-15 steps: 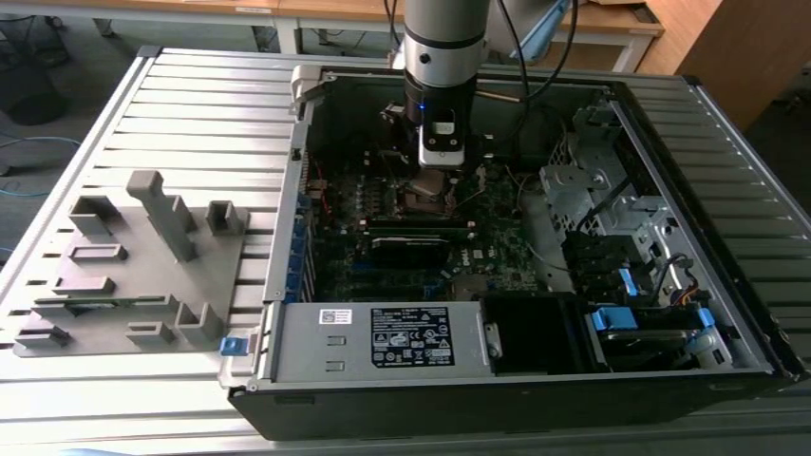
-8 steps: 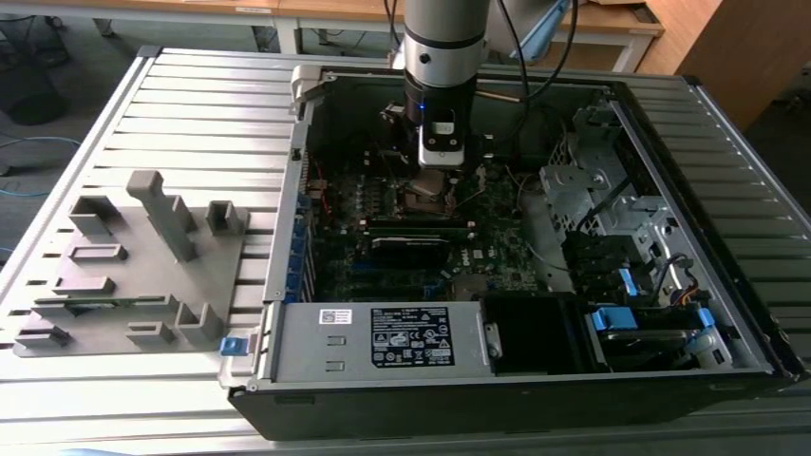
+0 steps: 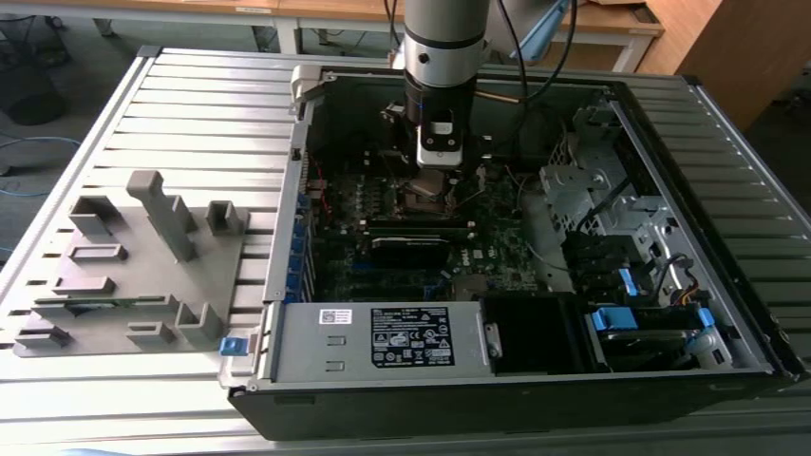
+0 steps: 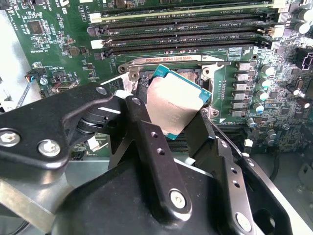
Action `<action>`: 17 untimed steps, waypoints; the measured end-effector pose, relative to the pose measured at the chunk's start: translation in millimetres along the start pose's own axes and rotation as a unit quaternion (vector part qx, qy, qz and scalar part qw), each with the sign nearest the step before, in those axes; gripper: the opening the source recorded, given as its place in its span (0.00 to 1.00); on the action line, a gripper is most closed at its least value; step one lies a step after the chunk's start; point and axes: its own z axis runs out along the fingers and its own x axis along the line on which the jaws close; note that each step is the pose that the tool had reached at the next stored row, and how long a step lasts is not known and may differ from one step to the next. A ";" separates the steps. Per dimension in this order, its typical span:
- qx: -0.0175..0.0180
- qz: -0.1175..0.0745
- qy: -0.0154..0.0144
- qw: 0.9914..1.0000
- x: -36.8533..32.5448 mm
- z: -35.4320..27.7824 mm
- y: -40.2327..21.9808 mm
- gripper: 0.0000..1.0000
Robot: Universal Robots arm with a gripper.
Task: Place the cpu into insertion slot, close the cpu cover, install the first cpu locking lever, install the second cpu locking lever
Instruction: 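Place the cpu into insertion slot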
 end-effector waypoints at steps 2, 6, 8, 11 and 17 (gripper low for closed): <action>0.000 0.001 0.000 1.000 0.0 0.0 0.0 0.54; 0.000 0.001 0.000 1.000 0.0 0.0 0.0 0.54; 0.000 0.001 0.000 1.000 0.0 0.0 0.0 0.54; 0.000 0.001 0.000 1.000 0.0 0.0 0.0 0.54; 0.001 0.016 -0.001 1.000 0.0 0.3 0.0 0.54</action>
